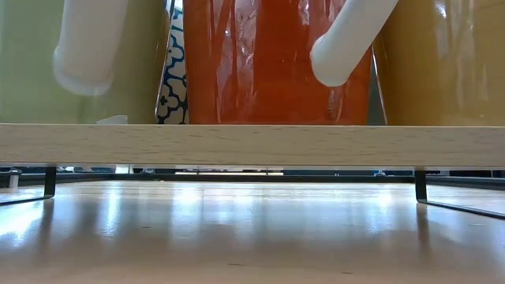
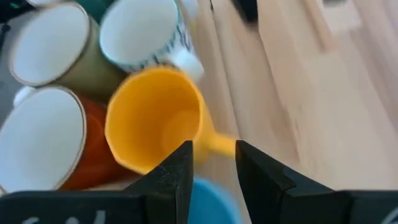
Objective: Place coffee mugs
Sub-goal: Return to Home Position
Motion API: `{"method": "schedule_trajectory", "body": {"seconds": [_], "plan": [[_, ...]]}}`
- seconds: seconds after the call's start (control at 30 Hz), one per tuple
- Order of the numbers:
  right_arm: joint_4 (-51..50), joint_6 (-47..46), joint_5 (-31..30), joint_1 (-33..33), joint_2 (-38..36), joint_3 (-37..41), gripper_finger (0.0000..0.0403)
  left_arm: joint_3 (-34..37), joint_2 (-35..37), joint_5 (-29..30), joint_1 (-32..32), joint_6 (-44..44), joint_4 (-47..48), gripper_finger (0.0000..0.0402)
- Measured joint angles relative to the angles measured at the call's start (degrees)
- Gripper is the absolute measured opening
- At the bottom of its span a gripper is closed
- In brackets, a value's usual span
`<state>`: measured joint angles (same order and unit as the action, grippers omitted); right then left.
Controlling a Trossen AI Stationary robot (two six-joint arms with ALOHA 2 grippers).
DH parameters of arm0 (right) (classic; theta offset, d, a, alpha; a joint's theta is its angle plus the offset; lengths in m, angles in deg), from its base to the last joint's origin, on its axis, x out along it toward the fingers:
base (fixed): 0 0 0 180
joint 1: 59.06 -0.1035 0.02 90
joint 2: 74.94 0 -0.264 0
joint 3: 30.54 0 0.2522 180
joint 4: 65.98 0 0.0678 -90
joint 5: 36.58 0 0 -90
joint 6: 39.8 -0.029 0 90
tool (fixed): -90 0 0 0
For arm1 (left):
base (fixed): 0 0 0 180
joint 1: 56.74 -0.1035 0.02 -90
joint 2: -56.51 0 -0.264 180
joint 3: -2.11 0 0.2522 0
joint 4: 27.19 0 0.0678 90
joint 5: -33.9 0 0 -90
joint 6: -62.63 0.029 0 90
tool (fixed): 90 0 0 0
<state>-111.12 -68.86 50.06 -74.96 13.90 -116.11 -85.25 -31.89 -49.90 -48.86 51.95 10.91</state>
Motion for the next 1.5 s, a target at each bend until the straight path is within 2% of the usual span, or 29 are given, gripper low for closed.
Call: {"method": "schedule_trajectory", "body": {"seconds": [0.3, 0.6, 1.1, 1.5], "plan": [[1.52, 13.99, 1.34, 3.00, 0.00, -6.12, 0.0126, -0.74, 5.19, 0.15, -0.05, 3.91, 0.08, 0.0167], [-7.30, 23.41, 1.70, 6.11, 0.00, -17.12, 0.0126, -0.72, 15.79, 0.18, -0.07, 6.65, 0.49, 0.0167], [-28.69, 25.15, 1.44, 10.80, -0.72, -38.08, 0.0126, -0.72, 34.50, 0.17, -0.04, 6.88, 6.43, 0.0167], [-32.97, 25.86, 1.43, 12.79, -12.97, -39.63, 0.0126, -0.70, 49.31, 0.13, -0.04, 2.32, 16.79, 0.0167]]}}
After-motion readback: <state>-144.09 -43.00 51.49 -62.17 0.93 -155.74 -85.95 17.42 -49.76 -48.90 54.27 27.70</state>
